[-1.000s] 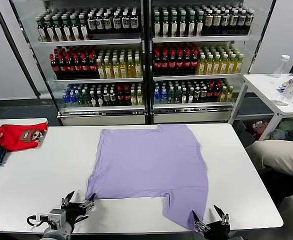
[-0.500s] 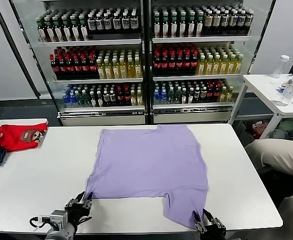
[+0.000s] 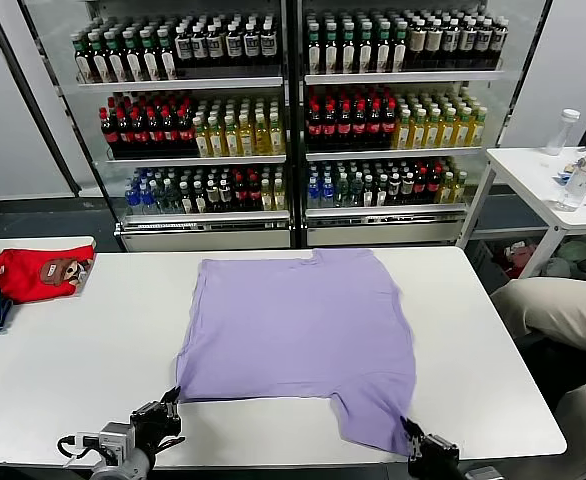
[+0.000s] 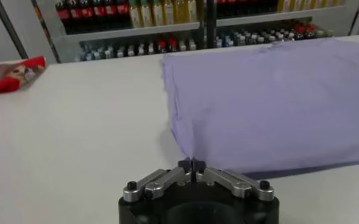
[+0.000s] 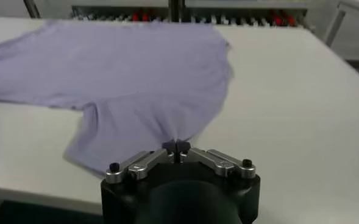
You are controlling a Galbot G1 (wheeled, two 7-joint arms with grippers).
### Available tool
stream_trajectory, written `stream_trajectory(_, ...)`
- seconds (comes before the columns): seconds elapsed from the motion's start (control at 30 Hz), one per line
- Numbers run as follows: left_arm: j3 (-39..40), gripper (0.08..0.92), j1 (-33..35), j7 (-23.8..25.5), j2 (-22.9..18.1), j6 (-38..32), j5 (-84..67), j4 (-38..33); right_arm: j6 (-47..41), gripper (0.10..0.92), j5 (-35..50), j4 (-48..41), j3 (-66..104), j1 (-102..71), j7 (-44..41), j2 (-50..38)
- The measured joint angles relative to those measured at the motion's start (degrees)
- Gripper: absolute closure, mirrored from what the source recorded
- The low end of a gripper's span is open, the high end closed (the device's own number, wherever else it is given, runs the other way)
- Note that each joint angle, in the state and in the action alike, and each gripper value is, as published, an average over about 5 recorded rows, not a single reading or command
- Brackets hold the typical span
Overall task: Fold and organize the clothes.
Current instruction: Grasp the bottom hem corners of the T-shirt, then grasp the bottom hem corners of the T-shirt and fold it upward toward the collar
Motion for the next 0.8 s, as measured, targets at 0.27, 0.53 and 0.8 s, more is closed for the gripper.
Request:
stream_trajectory(0.27, -2.26, 0.915, 8.98, -2.85, 2.53, -1.12, 1.04, -6.63, 0.03, 0.909, -0.91, 6.24, 2.35, -6.03, -0.44, -0.16)
stream_trajectory(0.53, -5.02, 0.915, 14.38, -4.54, 3.50, -2.24, 0.81, -10.11, -0.23, 0.909, -1.05, 7.52, 2.53, -4.91, 0.04, 0.07)
stream_trajectory(0.8, -4.44, 0.915, 6.87, -4.03, 2.56, -2.38, -1.47, -6.47, -1.60, 0.909, -0.45, 2.74, -0.26, 4.85, 0.91, 1.12)
